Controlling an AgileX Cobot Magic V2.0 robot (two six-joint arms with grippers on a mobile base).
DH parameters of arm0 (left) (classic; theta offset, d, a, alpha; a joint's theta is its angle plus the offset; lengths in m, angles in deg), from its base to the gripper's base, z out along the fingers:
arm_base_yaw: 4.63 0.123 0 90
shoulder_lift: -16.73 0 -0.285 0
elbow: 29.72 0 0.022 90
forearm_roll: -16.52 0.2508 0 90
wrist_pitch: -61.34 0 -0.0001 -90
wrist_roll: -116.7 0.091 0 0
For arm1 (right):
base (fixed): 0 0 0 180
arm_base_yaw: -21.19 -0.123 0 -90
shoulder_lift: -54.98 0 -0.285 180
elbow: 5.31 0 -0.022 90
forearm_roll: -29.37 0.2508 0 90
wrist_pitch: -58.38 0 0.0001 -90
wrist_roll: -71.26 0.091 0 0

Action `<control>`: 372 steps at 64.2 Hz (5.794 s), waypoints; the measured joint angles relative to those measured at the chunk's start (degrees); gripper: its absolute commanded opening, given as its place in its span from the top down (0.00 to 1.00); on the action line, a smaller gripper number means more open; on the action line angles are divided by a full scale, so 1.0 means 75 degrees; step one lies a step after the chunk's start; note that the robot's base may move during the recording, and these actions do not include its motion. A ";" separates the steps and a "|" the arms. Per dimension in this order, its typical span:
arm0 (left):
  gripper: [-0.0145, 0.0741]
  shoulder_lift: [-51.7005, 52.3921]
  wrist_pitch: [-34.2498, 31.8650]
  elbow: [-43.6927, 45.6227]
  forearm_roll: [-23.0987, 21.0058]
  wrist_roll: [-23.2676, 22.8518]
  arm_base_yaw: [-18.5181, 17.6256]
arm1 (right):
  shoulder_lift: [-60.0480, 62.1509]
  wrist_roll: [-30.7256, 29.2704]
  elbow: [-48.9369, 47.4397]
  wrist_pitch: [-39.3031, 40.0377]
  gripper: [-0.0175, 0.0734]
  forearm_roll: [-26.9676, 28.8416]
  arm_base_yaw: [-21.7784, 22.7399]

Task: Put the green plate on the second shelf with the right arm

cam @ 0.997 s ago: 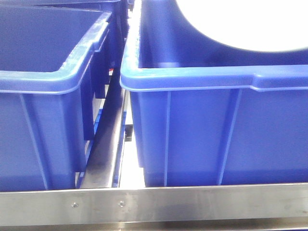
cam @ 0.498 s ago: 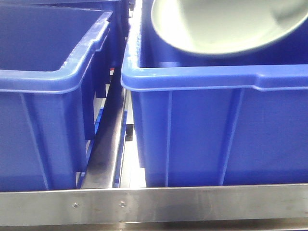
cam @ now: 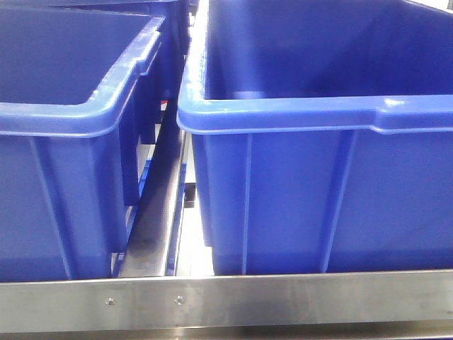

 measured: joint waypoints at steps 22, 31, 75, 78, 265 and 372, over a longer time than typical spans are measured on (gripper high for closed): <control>0.69 0.0000 0.0000 0.0000 0.0000 0.0000 0.0000 | 0.1887 0.0028 0.0000 -0.1055 0.75 0.0000 0.0000; 0.69 0.0000 0.0000 0.0000 0.0000 0.0000 0.0000 | 0.3027 0.0028 -0.0012 -0.1523 0.75 0.0000 0.0000; 0.69 0.0000 0.0000 0.0000 0.0000 0.0000 0.0000 | 0.4932 -0.0875 0.0246 -0.2579 0.75 -0.1041 0.1481; 0.69 0.0000 0.0000 0.0000 0.0000 0.0000 0.0000 | 0.5251 -0.0893 0.0477 -0.2583 0.75 -0.1073 0.1745; 0.69 0.0000 0.0000 0.0000 0.0000 0.0000 0.0000 | 0.9320 0.0928 0.6405 -0.0455 0.75 -0.2414 0.1347; 0.69 0.0000 -0.0719 0.0000 -0.0663 0.0000 0.1789 | 0.9320 0.0928 0.6405 -0.0429 0.75 -0.2412 0.1347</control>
